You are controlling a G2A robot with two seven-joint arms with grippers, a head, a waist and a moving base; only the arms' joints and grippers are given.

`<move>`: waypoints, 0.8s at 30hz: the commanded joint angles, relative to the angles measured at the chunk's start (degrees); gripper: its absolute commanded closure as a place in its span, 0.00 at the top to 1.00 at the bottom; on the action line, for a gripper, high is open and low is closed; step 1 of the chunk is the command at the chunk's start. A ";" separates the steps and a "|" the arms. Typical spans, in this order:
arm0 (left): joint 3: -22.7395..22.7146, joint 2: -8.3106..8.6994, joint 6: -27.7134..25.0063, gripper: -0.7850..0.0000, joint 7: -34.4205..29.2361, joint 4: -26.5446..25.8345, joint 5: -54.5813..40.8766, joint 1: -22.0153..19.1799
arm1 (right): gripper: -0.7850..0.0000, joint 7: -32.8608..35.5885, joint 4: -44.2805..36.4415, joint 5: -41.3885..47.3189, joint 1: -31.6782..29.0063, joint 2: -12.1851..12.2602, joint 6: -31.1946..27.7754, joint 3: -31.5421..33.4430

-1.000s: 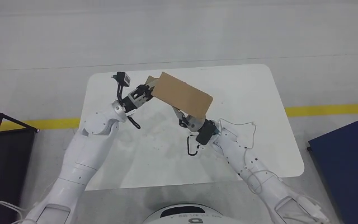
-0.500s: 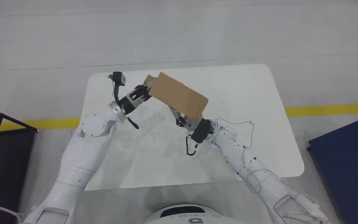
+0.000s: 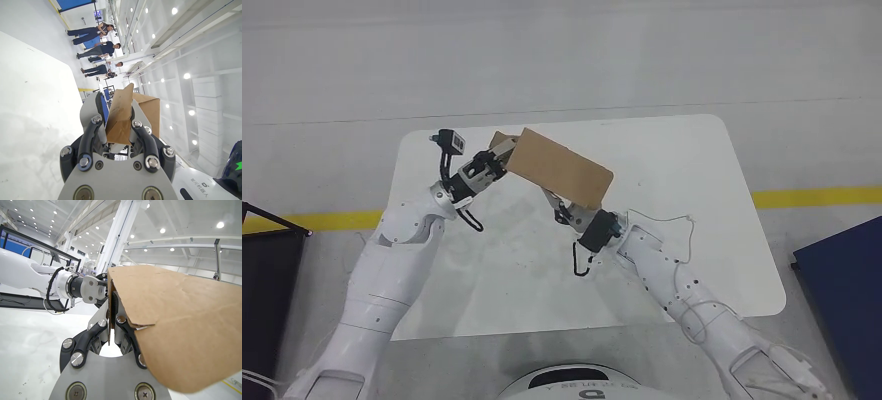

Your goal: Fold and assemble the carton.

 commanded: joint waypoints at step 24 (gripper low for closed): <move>-2.47 -0.09 -1.67 0.31 0.37 1.32 0.68 -0.26 | 0.00 2.33 1.74 1.15 1.31 -0.54 -1.14 -0.07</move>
